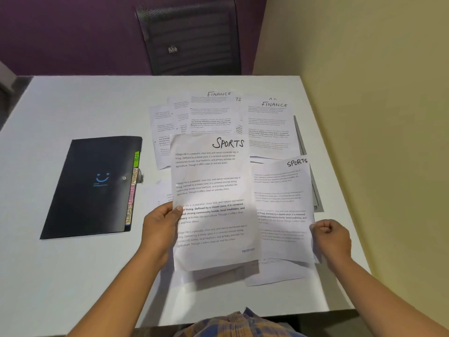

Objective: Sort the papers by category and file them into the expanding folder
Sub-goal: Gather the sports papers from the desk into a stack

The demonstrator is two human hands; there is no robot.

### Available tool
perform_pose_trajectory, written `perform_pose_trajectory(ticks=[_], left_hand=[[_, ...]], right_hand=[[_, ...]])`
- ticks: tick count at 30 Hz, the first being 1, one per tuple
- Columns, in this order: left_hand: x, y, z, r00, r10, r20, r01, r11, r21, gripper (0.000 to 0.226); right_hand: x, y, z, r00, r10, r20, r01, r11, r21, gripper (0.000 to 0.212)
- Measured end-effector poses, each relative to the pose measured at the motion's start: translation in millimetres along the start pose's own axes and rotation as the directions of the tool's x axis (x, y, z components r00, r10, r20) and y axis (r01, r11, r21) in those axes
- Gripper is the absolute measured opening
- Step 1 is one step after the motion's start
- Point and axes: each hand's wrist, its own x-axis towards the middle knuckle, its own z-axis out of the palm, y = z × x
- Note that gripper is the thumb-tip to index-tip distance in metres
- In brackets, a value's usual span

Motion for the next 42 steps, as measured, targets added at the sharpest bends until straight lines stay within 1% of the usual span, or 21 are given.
perform_pose_trajectory(ticks=[1,3,6,9,11,13,16,18,21,23,25,27,28,29,31,33,34,36,37,40,42], left_hand=[[1.3,-0.8,-2.1,1.000,-0.004,-0.009,0.004,1.000,-0.002,0.019],[6.1,-1.7,-6.9,1.000,-0.012,-0.022,0.011,1.000,-0.007,0.018],[14.9,-1.8,-13.7,0.999,-0.010,-0.046,0.009,1.000,-0.010,0.016],[19.5,1.6,-17.6,0.996,0.005,-0.092,-0.007,1.000,-0.024,0.015],[20.5,4.7,-18.0,0.992,0.014,-0.124,-0.019,0.999,-0.040,0.015],[21.5,5.1,-17.3,0.990,0.021,-0.137,-0.026,0.999,-0.038,0.015],[19.1,4.9,-12.5,0.992,0.025,-0.121,-0.025,1.000,0.001,0.014],[14.8,5.2,-7.5,0.995,0.017,-0.098,-0.017,1.000,-0.001,0.016],[6.2,6.4,1.7,0.999,-0.023,-0.043,0.022,0.999,-0.023,0.018],[0.4,8.0,6.1,1.000,-0.015,0.005,0.015,1.000,-0.015,0.016],[-6.2,9.8,9.2,0.998,0.006,0.065,-0.009,0.999,0.034,0.014],[-12.5,12.1,11.7,0.994,0.011,0.112,-0.020,0.997,0.078,0.014],[-15.1,13.2,12.8,0.991,0.007,0.130,-0.015,0.998,0.061,0.015],[-16.7,14.0,13.7,0.990,-0.001,0.141,-0.004,0.999,0.033,0.016],[-17.9,15.2,15.3,0.992,-0.013,0.124,0.012,1.000,0.009,0.023],[-18.1,15.6,15.5,0.995,-0.019,0.097,0.016,0.999,0.033,0.034],[-18.1,15.2,15.4,0.994,-0.005,0.108,0.001,0.999,0.034,0.032],[-17.8,14.3,14.9,0.987,0.042,0.152,-0.050,0.998,0.047,0.018],[-17.2,13.0,14.1,0.985,0.062,0.163,-0.072,0.996,0.054,0.016],[-15.2,9.4,13.7,0.980,0.085,0.178,-0.097,0.994,0.059,0.020],[-14.5,7.5,15.0,0.980,0.075,0.185,-0.085,0.995,0.043,0.024]], right_hand=[[0.0,-4.1,-5.0,0.999,-0.033,0.000,0.033,0.999,0.022,0.003],[-1.1,-15.5,-17.1,0.997,-0.071,-0.021,0.073,0.994,0.081,0.009],[-5.2,-38.1,-34.4,0.995,-0.076,-0.059,0.089,0.959,0.267,0.017],[-13.4,-64.3,-46.8,0.995,-0.061,-0.078,0.089,0.898,0.430,0.020],[-21.3,-78.0,-51.1,0.999,-0.020,-0.037,0.038,0.823,0.567,0.020],[-32.6,-87.4,-50.3,0.999,-0.003,0.052,-0.031,0.771,0.636,0.016],[-51.2,-90.7,-36.3,0.981,-0.004,0.194,-0.116,0.791,0.600,0.013],[-64.9,-89.9,-22.8,0.965,-0.015,0.262,-0.142,0.810,0.569,0.012],[-79.8,-89.0,-2.7,0.950,-0.051,0.309,-0.117,0.858,0.500,0.014],[-85.3,-90.6,8.2,0.934,-0.078,0.350,-0.092,0.891,0.444,0.016],[-88.3,-96.0,16.8,0.891,-0.083,0.446,-0.104,0.920,0.379,0.015],[-91.2,-101.4,23.6,0.818,-0.076,0.570,-0.172,0.914,0.369,0.015],[-91.7,-103.1,26.8,0.787,-0.082,0.611,-0.201,0.903,0.381,0.019],[-92.2,-105.0,29.8,0.772,-0.090,0.629,-0.212,0.896,0.389,0.021],[-92.9,-107.8,33.0,0.795,-0.107,0.598,-0.180,0.899,0.400,0.019],[-94.1,-111.0,34.1,0.824,-0.115,0.555,-0.135,0.912,0.388,0.015],[-93.7,-111.7,34.5,0.829,-0.121,0.546,-0.118,0.916,0.384,0.014],[-92.2,-111.1,34.9,0.828,-0.139,0.543,-0.099,0.918,0.384,0.015],[-92.7,-111.8,34.1,0.834,-0.148,0.532,-0.077,0.923,0.377,0.016],[-87.7,-108.1,34.7,0.849,-0.183,0.497,0.030,0.954,0.299,0.024],[-86.2,-108.3,34.8,0.851,-0.185,0.491,0.052,0.961,0.272,0.029]])
